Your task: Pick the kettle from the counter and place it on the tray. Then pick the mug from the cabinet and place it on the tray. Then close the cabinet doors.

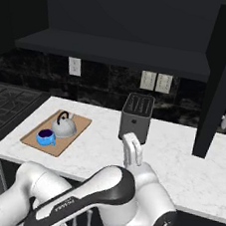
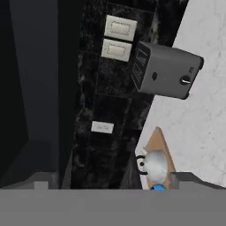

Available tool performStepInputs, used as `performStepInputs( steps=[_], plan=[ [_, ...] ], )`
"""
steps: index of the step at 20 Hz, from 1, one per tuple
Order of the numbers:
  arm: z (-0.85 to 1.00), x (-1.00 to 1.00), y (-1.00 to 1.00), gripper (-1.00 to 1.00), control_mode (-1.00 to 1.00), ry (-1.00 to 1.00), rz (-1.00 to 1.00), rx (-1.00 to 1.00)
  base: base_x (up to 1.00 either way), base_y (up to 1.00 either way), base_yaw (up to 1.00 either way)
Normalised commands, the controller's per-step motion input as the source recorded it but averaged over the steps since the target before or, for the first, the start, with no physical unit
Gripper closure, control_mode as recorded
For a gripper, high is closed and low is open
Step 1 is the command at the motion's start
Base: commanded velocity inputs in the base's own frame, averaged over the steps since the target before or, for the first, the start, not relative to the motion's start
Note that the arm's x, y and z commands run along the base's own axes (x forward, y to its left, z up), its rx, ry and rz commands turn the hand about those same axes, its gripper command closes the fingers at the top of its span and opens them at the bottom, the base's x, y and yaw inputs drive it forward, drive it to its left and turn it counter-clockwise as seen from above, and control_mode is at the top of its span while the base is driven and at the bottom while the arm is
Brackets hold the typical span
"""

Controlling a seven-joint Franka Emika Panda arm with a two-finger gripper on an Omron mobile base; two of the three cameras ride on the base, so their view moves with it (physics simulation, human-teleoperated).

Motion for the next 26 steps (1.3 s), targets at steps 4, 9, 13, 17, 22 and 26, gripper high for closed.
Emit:
performStepInputs(
  steps=[4,9,13,17,22,26],
  plan=[
    [0.03,-0.40,-0.72,-1.00,-1.00,-0.10,-0.08,0.24,0.00,0.00,0.00],
    [0.00,-0.03,-0.56,-1.00,-1.00,-0.13,-0.15,0.19,0.00,0.00,0.00],
    [0.00,0.30,-0.59,-1.00,-1.00,-0.16,-0.12,0.37,0.00,0.00,0.00],
    [0.00,0.39,-0.68,-1.00,-1.00,-0.22,-0.07,0.41,0.00,0.00,0.00],
    [0.00,0.27,-0.53,1.00,-1.00,-0.10,-0.07,0.26,0.00,0.00,0.00],
    [0.00,0.17,-0.50,1.00,-1.00,0.00,-0.05,0.17,0.00,0.00,0.00]
  ],
)
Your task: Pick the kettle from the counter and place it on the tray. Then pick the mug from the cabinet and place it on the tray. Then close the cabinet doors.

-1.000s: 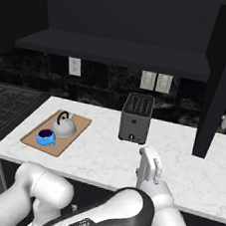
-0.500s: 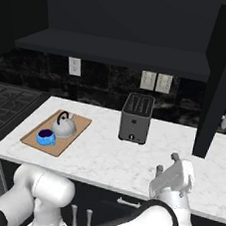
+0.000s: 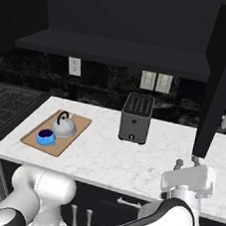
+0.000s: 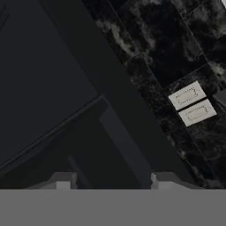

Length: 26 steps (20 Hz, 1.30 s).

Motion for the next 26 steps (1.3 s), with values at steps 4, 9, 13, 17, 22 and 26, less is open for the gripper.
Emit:
performStepInputs(
  steps=[4,9,13,17,22,26],
  plan=[
    [0.00,0.06,-0.71,1.00,-1.00,-0.01,-0.02,0.17,0.00,0.00,0.00],
    [0.00,0.24,-0.78,1.00,-1.00,-0.11,0.00,0.15,0.00,0.00,0.00],
    [0.00,0.29,-0.56,1.00,-1.00,-0.19,0.00,0.14,0.00,0.00,0.00],
    [0.26,0.24,-0.33,1.00,-1.00,-0.23,0.00,0.13,0.00,0.00,0.00],
    [0.42,0.13,-0.24,1.00,-1.00,-0.26,0.00,0.12,0.00,0.00,0.00],
    [0.39,0.07,-0.03,1.00,-1.00,-0.27,0.00,0.05,0.00,0.00,0.00]
  ],
)
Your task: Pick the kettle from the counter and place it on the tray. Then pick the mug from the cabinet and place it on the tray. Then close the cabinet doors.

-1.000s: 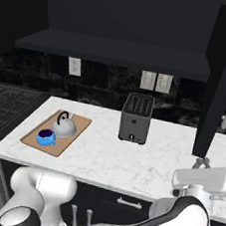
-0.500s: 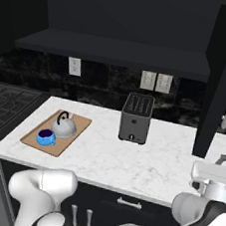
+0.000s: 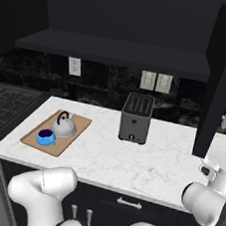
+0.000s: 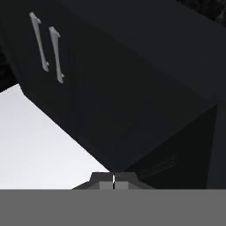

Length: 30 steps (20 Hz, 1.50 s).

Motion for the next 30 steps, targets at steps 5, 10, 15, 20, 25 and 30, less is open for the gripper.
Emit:
performStepInputs(
  steps=[5,10,15,20,25,30],
  plan=[
    [0.28,0.00,0.15,1.00,-1.00,-0.20,-0.03,0.00,0.00,0.00,0.00],
    [0.45,0.00,0.00,1.00,-1.00,-0.15,-0.03,0.00,0.00,0.00,0.00],
    [0.43,-0.07,0.16,1.00,-1.00,-0.12,-0.06,-0.01,0.00,0.00,0.00],
    [0.21,-0.25,0.58,1.00,-1.00,-0.02,-0.09,-0.11,0.00,0.00,0.00],
    [0.38,-0.40,0.68,1.00,-1.00,0.00,-0.10,-0.19,0.00,0.00,0.00],
    [0.72,-0.32,0.54,1.00,-1.00,0.00,-0.09,-0.15,0.00,0.00,0.00]
  ],
)
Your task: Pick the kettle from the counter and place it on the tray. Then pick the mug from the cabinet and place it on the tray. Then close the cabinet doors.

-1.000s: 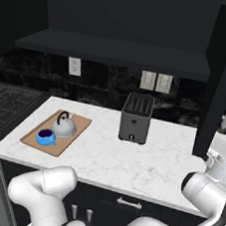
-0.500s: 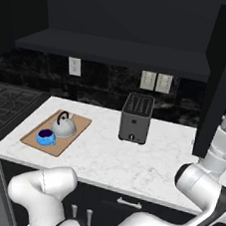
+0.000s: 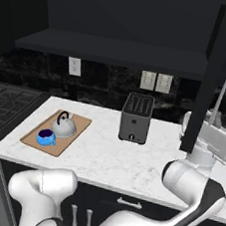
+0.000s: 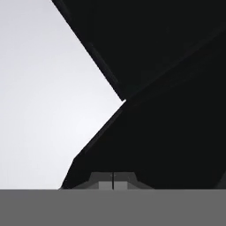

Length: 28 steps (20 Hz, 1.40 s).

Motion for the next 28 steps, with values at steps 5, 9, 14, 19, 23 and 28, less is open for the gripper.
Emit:
performStepInputs(
  steps=[5,9,14,19,23,28],
  plan=[
    [0.32,-0.35,0.87,1.00,-1.00,0.00,-0.10,-0.24,0.00,0.00,0.00],
    [0.24,-0.44,0.99,1.00,-1.00,0.04,-0.09,-0.29,0.00,0.00,0.00],
    [0.41,-0.04,0.86,1.00,-1.00,0.27,-0.10,-0.20,0.00,0.00,0.00],
    [0.36,0.33,0.71,1.00,-1.00,0.52,-0.08,-0.15,0.00,0.00,0.00],
    [0.26,0.53,0.67,1.00,-1.00,0.57,-0.04,-0.12,0.00,0.00,0.00],
    [0.05,0.49,0.71,1.00,-1.00,0.56,-0.21,-0.13,0.00,0.00,0.00]
  ],
)
